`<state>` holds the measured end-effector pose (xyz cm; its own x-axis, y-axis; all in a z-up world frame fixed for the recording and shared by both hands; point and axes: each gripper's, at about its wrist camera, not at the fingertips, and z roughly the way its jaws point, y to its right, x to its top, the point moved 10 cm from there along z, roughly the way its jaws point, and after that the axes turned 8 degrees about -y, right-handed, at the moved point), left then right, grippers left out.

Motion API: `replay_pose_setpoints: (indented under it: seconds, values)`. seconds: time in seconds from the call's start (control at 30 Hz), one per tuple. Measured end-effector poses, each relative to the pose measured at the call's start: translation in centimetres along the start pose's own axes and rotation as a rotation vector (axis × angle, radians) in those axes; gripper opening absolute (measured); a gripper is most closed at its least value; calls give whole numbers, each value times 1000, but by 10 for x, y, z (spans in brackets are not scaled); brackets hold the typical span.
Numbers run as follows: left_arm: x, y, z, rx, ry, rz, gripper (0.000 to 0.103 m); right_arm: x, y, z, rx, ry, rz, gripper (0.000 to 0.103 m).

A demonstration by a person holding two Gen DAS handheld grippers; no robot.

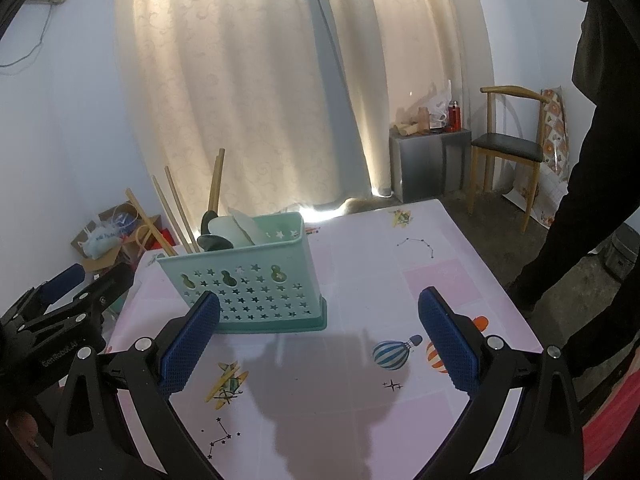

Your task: Organize utensils

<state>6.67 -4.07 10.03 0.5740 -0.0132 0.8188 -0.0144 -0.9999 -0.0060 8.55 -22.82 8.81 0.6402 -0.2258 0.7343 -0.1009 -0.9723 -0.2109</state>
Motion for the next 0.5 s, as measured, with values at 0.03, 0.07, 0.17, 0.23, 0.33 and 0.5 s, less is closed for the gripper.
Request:
replay_pose_setpoints:
  seconds: [0.03, 0.07, 0.17, 0.23, 0.33, 0.5]
  values:
    - [0, -1, 1, 0, -1, -2, 89, 0, 0, 0, 0, 1, -1, 97]
    - [0, 0, 1, 0, -3, -1, 90, 0, 0, 0, 0, 0, -2, 97]
    - [1, -2, 0, 7, 4, 3, 90, 0, 1, 0, -4, 0, 2, 97]
    - [1, -2, -1, 7, 8, 7, 90, 0, 2, -1, -4, 2, 5, 97]
    - [1, -2, -2, 6, 8, 3, 90, 1, 4, -2, -3, 5, 13, 97]
    - [1, -2, -2, 6, 5, 11, 90, 1, 4, 0, -3, 1, 15, 97]
